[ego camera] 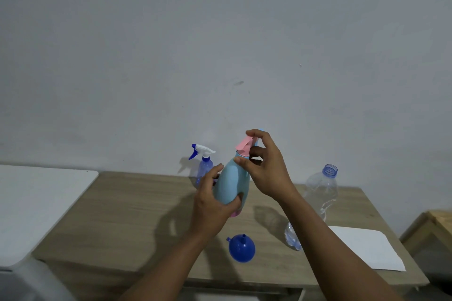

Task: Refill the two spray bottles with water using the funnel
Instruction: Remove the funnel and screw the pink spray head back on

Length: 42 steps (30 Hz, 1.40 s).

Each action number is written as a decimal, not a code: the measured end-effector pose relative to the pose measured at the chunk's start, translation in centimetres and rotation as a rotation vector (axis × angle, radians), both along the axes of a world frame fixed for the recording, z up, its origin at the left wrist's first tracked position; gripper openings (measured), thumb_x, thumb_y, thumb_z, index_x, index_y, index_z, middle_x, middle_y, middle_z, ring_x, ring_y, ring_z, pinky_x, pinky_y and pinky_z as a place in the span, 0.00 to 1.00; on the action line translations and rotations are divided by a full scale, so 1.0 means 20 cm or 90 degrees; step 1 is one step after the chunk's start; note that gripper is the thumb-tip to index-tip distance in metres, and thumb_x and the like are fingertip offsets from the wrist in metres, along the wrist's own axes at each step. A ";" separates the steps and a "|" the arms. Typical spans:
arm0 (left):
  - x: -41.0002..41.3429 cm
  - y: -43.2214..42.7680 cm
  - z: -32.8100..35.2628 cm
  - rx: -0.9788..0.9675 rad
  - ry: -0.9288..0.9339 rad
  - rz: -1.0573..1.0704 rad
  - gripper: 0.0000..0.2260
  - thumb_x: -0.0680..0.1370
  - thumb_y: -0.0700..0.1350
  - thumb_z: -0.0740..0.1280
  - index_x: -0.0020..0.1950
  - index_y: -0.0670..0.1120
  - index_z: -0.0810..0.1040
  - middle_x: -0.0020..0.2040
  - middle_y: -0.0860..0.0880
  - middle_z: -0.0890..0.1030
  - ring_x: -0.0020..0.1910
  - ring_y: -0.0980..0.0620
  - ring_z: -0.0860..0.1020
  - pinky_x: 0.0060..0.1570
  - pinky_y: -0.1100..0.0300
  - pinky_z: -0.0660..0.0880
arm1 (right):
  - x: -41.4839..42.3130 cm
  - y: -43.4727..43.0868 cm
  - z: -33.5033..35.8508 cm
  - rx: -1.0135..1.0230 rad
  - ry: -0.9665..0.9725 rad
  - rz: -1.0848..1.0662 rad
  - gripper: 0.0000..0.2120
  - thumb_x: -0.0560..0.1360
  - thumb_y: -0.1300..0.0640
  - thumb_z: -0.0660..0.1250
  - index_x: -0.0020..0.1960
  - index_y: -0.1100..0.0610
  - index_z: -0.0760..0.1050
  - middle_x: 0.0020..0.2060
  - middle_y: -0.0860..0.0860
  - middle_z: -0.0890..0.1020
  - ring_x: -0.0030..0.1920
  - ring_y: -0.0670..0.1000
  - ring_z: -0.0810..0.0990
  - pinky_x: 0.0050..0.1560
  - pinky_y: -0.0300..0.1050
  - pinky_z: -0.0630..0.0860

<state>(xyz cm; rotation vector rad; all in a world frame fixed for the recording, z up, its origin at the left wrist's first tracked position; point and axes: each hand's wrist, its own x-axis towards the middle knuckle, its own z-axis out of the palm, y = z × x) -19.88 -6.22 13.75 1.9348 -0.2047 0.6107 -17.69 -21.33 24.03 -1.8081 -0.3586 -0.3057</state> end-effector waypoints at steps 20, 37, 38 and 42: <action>0.02 0.05 0.06 0.001 0.053 -0.203 0.37 0.72 0.57 0.73 0.78 0.59 0.60 0.74 0.67 0.62 0.73 0.61 0.64 0.64 0.62 0.74 | 0.04 -0.10 0.07 -0.010 0.000 0.057 0.24 0.75 0.62 0.74 0.65 0.45 0.69 0.52 0.54 0.85 0.51 0.51 0.83 0.50 0.42 0.80; -0.01 0.03 0.03 0.019 0.034 -0.129 0.38 0.71 0.57 0.75 0.74 0.70 0.58 0.72 0.67 0.63 0.69 0.58 0.68 0.59 0.53 0.80 | 0.02 -0.07 0.06 -0.009 -0.023 0.022 0.22 0.77 0.56 0.73 0.66 0.44 0.71 0.49 0.50 0.85 0.49 0.48 0.84 0.49 0.39 0.81; -0.01 0.03 0.03 0.024 0.030 -0.129 0.38 0.71 0.57 0.75 0.74 0.71 0.57 0.72 0.69 0.62 0.70 0.58 0.68 0.59 0.53 0.80 | 0.02 -0.07 0.08 -0.017 -0.021 0.031 0.20 0.78 0.55 0.72 0.67 0.43 0.71 0.50 0.50 0.85 0.50 0.48 0.84 0.49 0.36 0.79; -0.01 0.03 0.04 0.016 0.018 -0.138 0.37 0.71 0.60 0.74 0.75 0.68 0.59 0.73 0.68 0.62 0.71 0.58 0.67 0.59 0.52 0.80 | 0.02 -0.08 0.10 -0.025 -0.016 0.056 0.19 0.79 0.57 0.69 0.67 0.45 0.70 0.52 0.52 0.86 0.52 0.47 0.84 0.50 0.33 0.78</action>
